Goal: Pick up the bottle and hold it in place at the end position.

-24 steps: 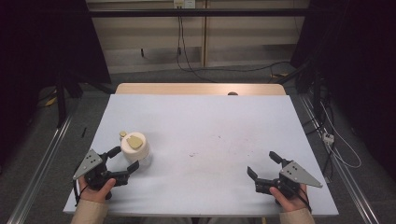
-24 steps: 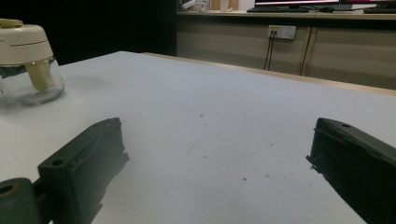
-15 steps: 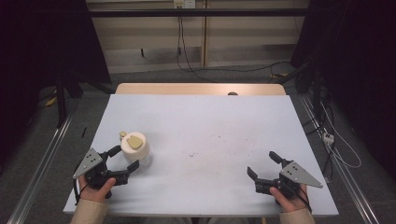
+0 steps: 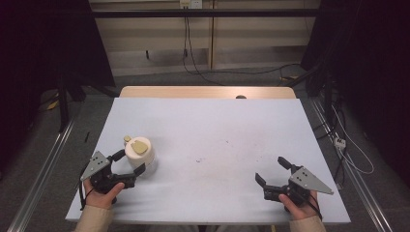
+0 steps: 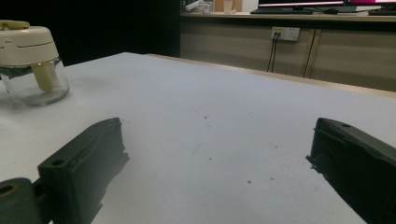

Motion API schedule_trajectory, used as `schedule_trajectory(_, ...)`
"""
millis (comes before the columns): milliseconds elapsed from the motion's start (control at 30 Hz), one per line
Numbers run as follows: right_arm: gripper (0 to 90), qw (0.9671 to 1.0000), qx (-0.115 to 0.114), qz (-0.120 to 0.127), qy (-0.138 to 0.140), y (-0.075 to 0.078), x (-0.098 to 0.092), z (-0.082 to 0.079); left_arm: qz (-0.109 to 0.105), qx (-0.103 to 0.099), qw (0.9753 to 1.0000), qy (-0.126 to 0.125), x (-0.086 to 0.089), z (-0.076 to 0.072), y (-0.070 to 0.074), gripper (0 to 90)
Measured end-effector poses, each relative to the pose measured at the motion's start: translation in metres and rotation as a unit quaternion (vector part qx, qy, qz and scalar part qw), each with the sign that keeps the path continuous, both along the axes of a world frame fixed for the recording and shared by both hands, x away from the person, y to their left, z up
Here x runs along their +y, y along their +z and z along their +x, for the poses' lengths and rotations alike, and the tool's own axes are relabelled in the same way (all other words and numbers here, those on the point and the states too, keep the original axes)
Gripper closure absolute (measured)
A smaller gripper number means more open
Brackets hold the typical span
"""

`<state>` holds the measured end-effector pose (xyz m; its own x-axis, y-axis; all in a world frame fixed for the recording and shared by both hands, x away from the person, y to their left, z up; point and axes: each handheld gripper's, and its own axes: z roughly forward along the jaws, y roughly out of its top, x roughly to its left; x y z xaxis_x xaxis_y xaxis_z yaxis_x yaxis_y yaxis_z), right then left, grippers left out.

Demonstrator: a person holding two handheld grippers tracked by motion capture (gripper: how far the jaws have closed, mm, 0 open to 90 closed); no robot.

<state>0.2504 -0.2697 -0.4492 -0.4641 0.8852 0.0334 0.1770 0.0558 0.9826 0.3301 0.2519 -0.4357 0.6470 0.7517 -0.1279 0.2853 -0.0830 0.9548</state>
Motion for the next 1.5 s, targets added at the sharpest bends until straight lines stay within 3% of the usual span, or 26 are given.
schedule_trajectory(433, 3.1, 1.0000, -0.002, -0.005, 0.003, 0.000, 0.001, 0.000, 0.027, 0.004, 0.9995, 0.013, -0.008, 0.014, -0.007, 3.5)
schedule_trajectory(733, 3.1, 1.0000, -0.003, -0.004, 0.005, 0.000, 0.002, 0.000, 0.027, 0.012, 0.9995, 0.013, -0.016, 0.022, -0.012, 3.4)
schedule_trajectory(1500, 3.1, 0.9999, -0.001, 0.000, 0.016, -0.001, 0.001, 0.002, 0.021, 0.004, 0.9995, 0.024, -0.028, 0.033, -0.014, 4.8)
